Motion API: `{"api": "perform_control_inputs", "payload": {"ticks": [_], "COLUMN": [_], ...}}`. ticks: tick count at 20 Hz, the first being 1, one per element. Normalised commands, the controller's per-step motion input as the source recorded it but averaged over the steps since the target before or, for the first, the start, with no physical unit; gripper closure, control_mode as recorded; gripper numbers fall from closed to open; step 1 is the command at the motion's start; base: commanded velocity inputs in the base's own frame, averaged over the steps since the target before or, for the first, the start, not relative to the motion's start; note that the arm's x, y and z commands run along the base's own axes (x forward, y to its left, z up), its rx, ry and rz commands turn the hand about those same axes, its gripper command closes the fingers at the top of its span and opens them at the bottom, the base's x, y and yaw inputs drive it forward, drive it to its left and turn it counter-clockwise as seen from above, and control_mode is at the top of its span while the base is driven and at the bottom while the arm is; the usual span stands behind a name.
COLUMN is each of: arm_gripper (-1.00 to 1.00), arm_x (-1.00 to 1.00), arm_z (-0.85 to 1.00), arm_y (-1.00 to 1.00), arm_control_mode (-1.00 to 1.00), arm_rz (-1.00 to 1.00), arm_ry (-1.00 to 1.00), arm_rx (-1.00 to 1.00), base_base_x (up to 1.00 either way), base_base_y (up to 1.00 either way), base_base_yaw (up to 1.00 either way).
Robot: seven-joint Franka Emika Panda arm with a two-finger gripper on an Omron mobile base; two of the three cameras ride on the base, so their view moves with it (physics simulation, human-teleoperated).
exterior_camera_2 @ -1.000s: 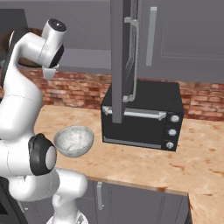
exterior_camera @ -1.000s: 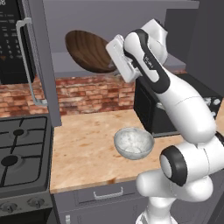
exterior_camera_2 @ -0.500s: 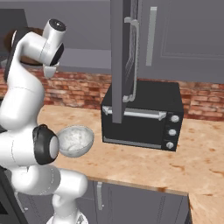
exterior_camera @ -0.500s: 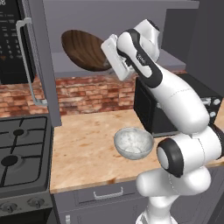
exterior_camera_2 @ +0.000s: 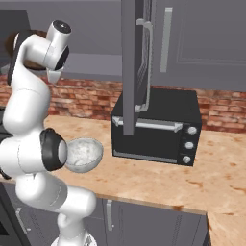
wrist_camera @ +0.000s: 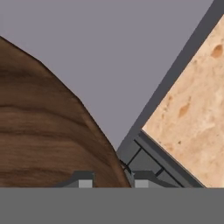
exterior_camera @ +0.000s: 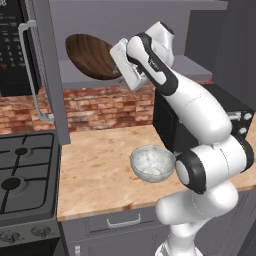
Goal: Open the cabinet. Pick the bowls from the counter and place them in the cabinet. Then close the cabinet.
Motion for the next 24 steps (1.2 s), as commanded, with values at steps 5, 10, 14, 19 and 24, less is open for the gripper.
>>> {"api": "perform_control_inputs", "payload": {"ticks": [5,10,14,19,24], "arm_gripper": [1.00,1.00,1.00,1.00,1.00], "arm_x": [0.15,0.20,0.26,0.25,0.19], "arm_z": [0.00,0.00,0.00,0.00,0.00], "arm_y": [0.10,0.14,0.15,0.06,0.00], "arm_control_mode": [-1.00,-1.00,-1.00,-1.00,-1.00], "arm_rz": [0.00,0.00,-0.01,-0.02,-0.04], "arm_ry": [0.00,0.00,0.00,0.00,0.00], "arm_rx": [0.00,0.00,0.00,0.00,0.00], "base_base_x": [0.00,0.00,0.00,0.00,0.00], "base_base_y": [0.00,0.00,0.00,0.00,0.00], "base_base_yaw": [0.00,0.00,0.00,0.00,0.00]}}
